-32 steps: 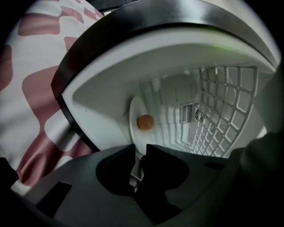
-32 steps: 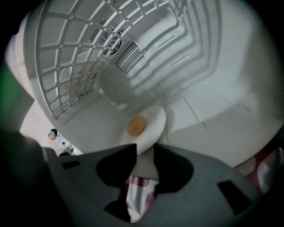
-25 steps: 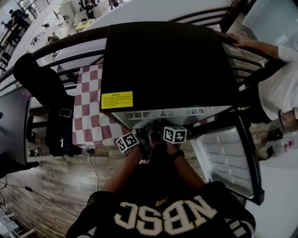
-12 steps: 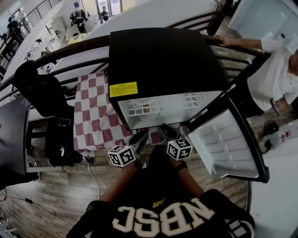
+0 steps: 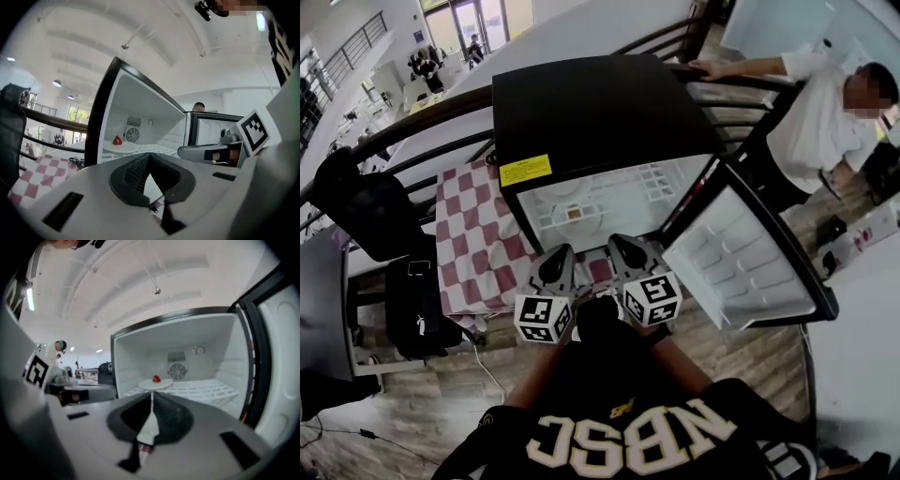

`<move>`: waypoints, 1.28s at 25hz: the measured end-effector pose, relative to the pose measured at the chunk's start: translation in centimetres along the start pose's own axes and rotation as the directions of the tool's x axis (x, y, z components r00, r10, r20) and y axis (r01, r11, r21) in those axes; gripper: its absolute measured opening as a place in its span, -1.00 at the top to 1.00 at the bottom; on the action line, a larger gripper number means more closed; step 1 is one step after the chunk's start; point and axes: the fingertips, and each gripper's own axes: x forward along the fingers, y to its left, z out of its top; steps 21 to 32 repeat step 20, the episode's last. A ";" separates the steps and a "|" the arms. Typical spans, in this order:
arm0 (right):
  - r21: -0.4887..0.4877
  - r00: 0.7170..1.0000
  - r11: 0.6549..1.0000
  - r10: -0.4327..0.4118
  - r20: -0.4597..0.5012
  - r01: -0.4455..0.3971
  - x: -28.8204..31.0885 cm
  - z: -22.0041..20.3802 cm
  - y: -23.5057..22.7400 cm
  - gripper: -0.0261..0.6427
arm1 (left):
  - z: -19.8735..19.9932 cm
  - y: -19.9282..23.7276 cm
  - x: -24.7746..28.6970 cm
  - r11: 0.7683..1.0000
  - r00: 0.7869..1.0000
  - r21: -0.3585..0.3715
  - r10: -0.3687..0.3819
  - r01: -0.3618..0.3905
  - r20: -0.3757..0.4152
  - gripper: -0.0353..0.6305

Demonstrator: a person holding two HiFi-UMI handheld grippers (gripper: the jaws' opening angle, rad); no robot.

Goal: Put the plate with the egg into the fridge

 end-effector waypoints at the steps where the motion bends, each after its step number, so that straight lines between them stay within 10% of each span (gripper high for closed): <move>1: -0.006 1.000 1.000 -0.002 0.008 0.002 -0.3 0.3 0.2 0.83 | 0.6 -0.1 0.0 1.000 1.000 0.012 0.002 -0.002 0.009 0.83; 5: -0.014 1.000 1.000 0.009 0.012 -0.009 -0.9 0.4 0.4 0.83 | 2.1 -0.2 -0.2 0.999 0.999 -0.053 -0.004 0.006 0.044 0.83; 32: 0.037 0.993 0.994 0.099 0.057 -0.101 -5.4 -0.6 2.6 0.85 | 0.5 -4.8 -4.2 0.994 0.998 0.099 0.053 -0.055 0.028 0.83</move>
